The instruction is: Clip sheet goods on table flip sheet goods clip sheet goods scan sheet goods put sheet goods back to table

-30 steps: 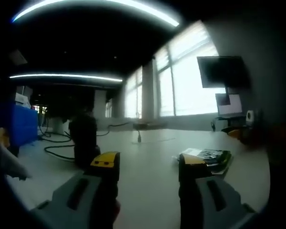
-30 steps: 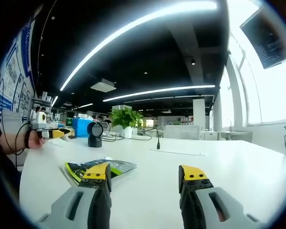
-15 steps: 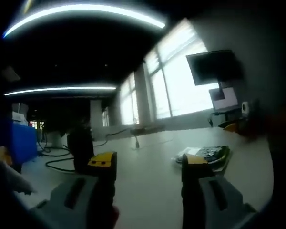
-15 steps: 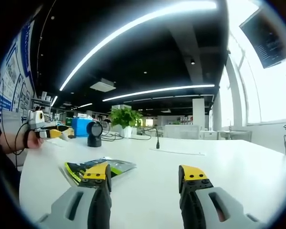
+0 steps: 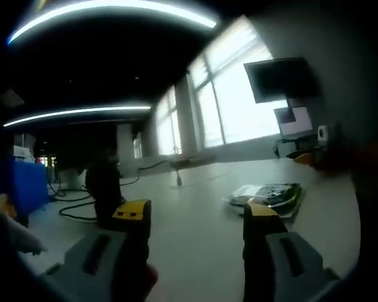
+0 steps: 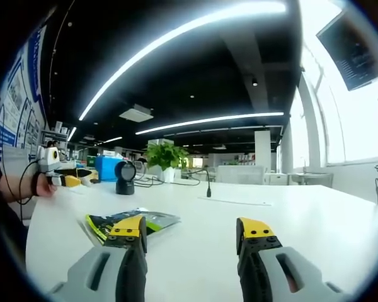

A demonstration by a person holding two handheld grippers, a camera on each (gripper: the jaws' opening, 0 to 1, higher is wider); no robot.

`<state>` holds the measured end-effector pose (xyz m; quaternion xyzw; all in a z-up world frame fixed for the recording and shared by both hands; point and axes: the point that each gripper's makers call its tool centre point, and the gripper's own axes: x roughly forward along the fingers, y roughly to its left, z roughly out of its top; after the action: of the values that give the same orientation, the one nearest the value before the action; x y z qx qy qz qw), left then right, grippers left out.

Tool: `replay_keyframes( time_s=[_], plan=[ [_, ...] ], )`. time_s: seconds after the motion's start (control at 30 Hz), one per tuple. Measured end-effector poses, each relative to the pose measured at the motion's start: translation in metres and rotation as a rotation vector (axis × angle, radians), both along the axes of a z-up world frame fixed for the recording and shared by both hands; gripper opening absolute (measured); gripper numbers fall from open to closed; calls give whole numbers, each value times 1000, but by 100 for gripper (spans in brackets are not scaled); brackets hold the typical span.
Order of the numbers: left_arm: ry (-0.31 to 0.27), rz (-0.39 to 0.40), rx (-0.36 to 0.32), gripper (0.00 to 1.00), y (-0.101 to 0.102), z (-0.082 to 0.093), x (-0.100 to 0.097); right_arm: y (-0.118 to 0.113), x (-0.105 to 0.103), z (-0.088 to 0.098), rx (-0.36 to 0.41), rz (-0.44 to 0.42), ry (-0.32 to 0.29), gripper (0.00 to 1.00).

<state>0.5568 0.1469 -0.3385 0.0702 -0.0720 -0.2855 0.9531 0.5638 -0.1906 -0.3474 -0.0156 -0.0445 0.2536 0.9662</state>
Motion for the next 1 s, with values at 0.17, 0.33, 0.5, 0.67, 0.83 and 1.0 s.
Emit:
replay_keyframes(
  time_s=[0.17, 0.33, 0.5, 0.67, 0.83, 1.0],
  plan=[
    [-22, -16, -11, 49, -2, 4, -3, 0, 0, 0, 1, 1, 1, 53],
    [-22, -9, 19, 51, -4, 2, -3, 1, 0, -1, -6, 0, 5, 53],
    [82, 18, 108, 55, -11, -24, 3, 1, 0, -1, -8, -4, 4, 53],
    [62, 70, 47, 55, -6, -14, 0, 2, 0, -1, -9, 0, 3, 53],
    [67, 67, 36, 48, -4, -14, -3, 3, -1, 0, -7, 6, 0, 53],
    [62, 101, 42, 20, 7, -15, 0, 3, -1, 0, -6, 7, -4, 53]
  ],
)
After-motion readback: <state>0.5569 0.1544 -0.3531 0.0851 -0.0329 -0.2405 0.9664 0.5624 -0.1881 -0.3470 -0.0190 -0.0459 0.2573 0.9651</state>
